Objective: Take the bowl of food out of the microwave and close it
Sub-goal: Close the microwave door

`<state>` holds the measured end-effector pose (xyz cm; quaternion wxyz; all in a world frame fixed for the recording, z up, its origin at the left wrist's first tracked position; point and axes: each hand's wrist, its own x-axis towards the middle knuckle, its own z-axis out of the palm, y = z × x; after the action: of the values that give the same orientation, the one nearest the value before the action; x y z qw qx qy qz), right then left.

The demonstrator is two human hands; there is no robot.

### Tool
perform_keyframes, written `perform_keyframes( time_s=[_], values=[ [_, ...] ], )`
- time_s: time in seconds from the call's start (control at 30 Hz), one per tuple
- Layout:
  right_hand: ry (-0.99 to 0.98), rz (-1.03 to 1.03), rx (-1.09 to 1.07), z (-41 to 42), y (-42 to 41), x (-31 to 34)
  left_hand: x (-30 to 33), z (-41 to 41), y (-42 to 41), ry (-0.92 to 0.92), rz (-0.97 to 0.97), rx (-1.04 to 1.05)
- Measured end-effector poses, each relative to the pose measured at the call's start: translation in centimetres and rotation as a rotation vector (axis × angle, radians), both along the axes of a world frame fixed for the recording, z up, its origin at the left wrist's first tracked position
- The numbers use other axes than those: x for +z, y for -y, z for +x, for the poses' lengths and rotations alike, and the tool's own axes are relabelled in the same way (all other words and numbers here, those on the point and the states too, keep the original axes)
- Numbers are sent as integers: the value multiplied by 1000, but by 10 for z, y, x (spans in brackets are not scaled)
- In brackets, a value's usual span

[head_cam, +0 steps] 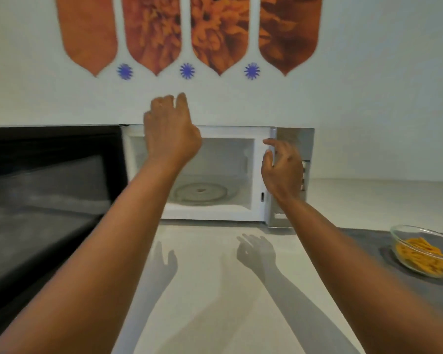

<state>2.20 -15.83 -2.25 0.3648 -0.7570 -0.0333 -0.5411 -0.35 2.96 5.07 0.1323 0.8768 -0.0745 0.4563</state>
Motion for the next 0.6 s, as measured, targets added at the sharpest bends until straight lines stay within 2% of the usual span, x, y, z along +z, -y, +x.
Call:
perform_keyframes(
  time_s=[0.13,0.3,0.43,0.6],
  values=[
    [-21,-64,131,17,-55,13,23,-16,-81,-36,64,336],
    [-22,-142,356,25,-135,25,37,-47,-159,-361,77,714],
    [-29,-262,551,19,-197,34,39,-68,-187,-508,79,794],
    [-70,-399,762,2,-256,48,38,-82,-191,-492,63,751]
  ],
)
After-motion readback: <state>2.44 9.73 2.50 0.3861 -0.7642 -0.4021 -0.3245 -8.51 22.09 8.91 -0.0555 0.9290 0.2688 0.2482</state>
